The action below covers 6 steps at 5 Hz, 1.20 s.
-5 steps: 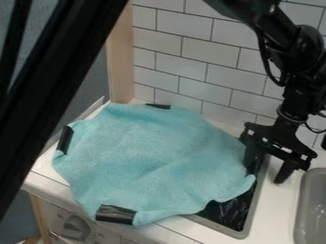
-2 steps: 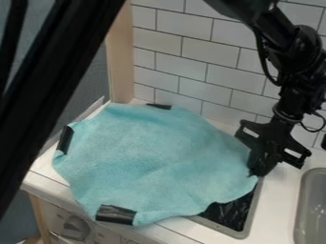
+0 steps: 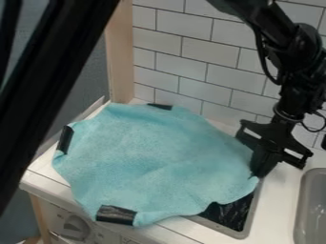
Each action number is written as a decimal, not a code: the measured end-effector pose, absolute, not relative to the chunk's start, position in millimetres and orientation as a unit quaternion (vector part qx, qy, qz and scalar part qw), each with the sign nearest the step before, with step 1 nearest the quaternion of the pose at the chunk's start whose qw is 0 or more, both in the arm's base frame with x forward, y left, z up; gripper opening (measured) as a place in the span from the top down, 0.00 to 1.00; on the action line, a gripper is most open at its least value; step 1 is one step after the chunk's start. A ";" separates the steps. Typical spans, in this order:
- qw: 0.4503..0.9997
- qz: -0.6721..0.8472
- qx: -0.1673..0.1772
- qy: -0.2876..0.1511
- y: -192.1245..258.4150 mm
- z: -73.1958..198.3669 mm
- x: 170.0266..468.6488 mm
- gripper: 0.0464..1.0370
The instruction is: Fold the cloth from right to left
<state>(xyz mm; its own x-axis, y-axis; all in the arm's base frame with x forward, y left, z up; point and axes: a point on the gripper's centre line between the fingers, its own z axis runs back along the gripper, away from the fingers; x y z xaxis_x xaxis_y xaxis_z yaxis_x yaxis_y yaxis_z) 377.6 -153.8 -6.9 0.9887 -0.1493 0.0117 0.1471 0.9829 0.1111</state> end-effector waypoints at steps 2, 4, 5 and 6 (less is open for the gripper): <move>0.996 -0.076 0.021 -0.039 -149.6 27.3 380.0 0.99; 0.997 -0.059 0.007 -0.042 -103.8 59.3 374.3 0.99; 0.998 -0.052 -0.007 -0.028 -77.6 63.3 368.1 0.99; 0.998 -0.055 -0.024 -0.018 -47.6 65.6 362.2 0.99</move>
